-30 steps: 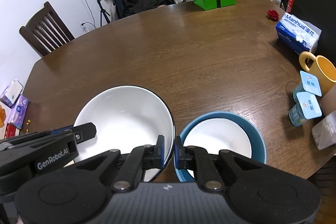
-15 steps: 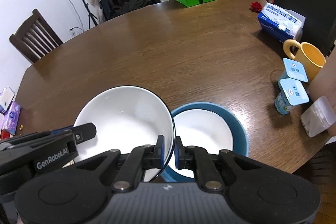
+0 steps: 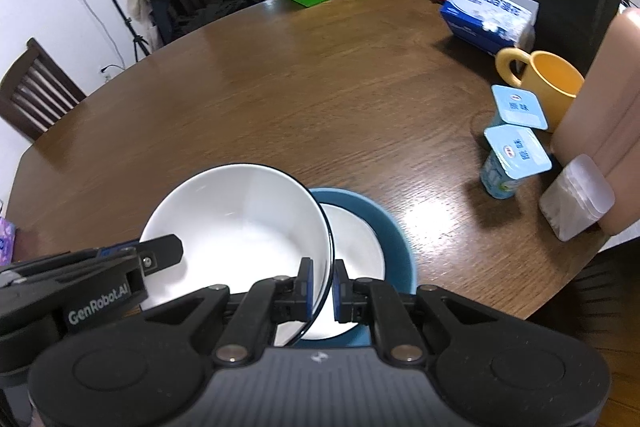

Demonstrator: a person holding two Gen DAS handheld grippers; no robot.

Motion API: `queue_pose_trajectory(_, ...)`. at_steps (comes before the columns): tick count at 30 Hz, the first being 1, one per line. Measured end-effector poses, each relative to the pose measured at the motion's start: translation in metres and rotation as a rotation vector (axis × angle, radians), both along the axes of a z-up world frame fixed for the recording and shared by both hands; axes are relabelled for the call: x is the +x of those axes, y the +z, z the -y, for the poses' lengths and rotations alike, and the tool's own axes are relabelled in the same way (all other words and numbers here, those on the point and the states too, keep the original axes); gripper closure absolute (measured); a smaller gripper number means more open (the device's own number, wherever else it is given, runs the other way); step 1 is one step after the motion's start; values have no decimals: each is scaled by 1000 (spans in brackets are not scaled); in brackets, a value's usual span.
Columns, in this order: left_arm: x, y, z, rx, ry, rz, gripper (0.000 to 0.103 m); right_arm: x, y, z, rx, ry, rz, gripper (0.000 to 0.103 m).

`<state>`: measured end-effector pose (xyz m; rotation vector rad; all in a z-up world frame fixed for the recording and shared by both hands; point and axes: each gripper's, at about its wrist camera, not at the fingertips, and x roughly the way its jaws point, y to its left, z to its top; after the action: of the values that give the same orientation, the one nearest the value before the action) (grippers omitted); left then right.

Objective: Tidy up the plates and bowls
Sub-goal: 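Lower the held white bowl into the blue bowl with both tools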

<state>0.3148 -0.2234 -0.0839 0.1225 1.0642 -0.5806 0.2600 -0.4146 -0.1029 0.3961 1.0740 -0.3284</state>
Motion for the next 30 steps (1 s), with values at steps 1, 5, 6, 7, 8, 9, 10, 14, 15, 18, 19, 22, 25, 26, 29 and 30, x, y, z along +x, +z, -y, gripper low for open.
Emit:
queue_pose_trajectory(1, 1, -1, 2, 1, -5, -2, 96, 0, -1, 2, 0, -5, -3, 94)
queue_pose_trajectory(5, 1, -4, 10, 9, -27, 0, 96, -1, -6, 9, 0, -17, -8, 94)
queue_pose_trajectory(6, 1, -5, 12, 12, -33, 1, 96, -1, -7, 10, -1, -21, -11, 94)
queue_pose_trajectory(7, 1, -6, 13, 14, -38, 1, 96, -1, -8, 11, -2, -23, -13, 94)
queue_pose_trajectory(8, 1, -6, 14, 15, -42, 1, 96, -1, -9, 13, -3, -25, -15, 94)
queue_pose_trajectory(9, 2, -8, 15, 18, -45, -1, 96, -1, -11, 13, -6, -28, -17, 94)
queue_pose_trajectory(10, 2, -9, 16, 19, -48, -4, 96, -1, -12, 14, -7, -29, -19, 94)
queue_pose_trajectory(14, 4, -13, 19, 21, -58, -11, 96, -1, -16, 17, -4, -30, -23, 94)
queue_pose_trajectory(15, 4, -14, 20, 22, -61, -12, 96, -1, -17, 18, -4, -31, -25, 94)
queue_pose_trajectory(18, 4, -16, 22, 23, -67, -17, 96, -1, -20, 20, -10, -31, -29, 94)
queue_pose_trajectory(19, 4, -18, 23, 25, -69, -17, 96, -1, -21, 20, -12, -32, -32, 94)
queue_pose_trajectory(22, 4, -21, 24, 29, -72, -21, 96, -1, -23, 20, -15, -31, -40, 94)
queue_pose_trajectory(25, 4, -25, 27, 34, -75, -22, 96, 0, -26, 22, -17, -29, -44, 94)
queue_pose_trajectory(26, 5, -26, 27, 35, -76, -23, 96, 0, -27, 23, -17, -27, -46, 94)
queue_pose_trajectory(29, 6, -29, 28, 38, -75, -26, 96, 2, -30, 24, -18, -23, -49, 94)
queue_pose_trajectory(30, 6, -29, 28, 40, -75, -26, 96, 2, -31, 25, -18, -22, -51, 94)
